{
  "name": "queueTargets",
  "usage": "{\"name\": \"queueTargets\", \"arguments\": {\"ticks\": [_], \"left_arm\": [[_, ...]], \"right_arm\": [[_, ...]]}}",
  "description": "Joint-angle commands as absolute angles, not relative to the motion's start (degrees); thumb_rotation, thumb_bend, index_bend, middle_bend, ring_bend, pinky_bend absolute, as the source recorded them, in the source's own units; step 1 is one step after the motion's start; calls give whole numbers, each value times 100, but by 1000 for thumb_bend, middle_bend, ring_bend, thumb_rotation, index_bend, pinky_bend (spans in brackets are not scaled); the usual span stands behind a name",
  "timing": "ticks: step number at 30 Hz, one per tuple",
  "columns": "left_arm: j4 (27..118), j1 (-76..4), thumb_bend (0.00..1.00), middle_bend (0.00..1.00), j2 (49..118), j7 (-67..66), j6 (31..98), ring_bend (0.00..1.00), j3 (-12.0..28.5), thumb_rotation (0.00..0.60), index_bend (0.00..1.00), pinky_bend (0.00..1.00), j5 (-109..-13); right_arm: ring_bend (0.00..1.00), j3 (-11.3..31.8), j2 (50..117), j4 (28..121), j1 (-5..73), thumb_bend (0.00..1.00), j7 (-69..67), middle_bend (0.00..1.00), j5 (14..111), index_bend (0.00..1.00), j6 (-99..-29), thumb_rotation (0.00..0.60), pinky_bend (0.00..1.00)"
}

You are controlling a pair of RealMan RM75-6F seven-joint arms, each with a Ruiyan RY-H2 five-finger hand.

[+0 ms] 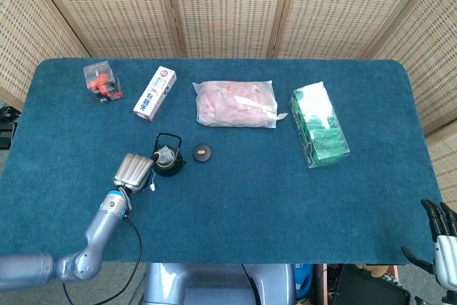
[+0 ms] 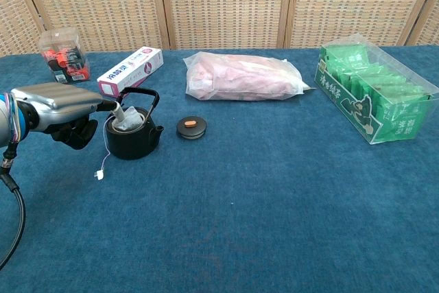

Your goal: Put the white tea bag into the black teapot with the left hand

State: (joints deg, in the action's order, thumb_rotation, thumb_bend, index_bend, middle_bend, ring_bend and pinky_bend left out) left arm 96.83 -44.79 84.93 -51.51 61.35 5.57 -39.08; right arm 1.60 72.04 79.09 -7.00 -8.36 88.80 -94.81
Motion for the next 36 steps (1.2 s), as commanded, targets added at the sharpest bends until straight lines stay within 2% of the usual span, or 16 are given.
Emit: {"name": "queueTargets", "arguments": {"ticks": [1, 12, 22, 36], "left_arm": [[9631, -4532, 853, 987, 8571, -5162, 6100, 905, 518, 600, 167, 801, -3829], [9689, -4619, 854, 981, 8551, -5055, 6121, 905, 440, 600, 167, 801, -3753], [10023, -4519, 854, 974, 8315, -4712, 6355, 905, 388, 600, 167, 801, -4247], [9712, -4666, 854, 969, 8555, -4733, 6218, 905, 411, 600, 167, 801, -3932]], "right_arm": [[73, 160, 7198, 7917, -697, 8, -833, 207, 8879, 118, -9474, 600, 157], [73, 165, 7195, 7925, -697, 9, -828, 207, 8867, 118, -9466, 600, 156], [73, 168, 7199, 7919, -680, 8, -828, 207, 8864, 118, -9436, 600, 156], [73, 165, 7188, 7924, -722, 9, -820, 207, 8835, 118, -9471, 600, 157]]}}
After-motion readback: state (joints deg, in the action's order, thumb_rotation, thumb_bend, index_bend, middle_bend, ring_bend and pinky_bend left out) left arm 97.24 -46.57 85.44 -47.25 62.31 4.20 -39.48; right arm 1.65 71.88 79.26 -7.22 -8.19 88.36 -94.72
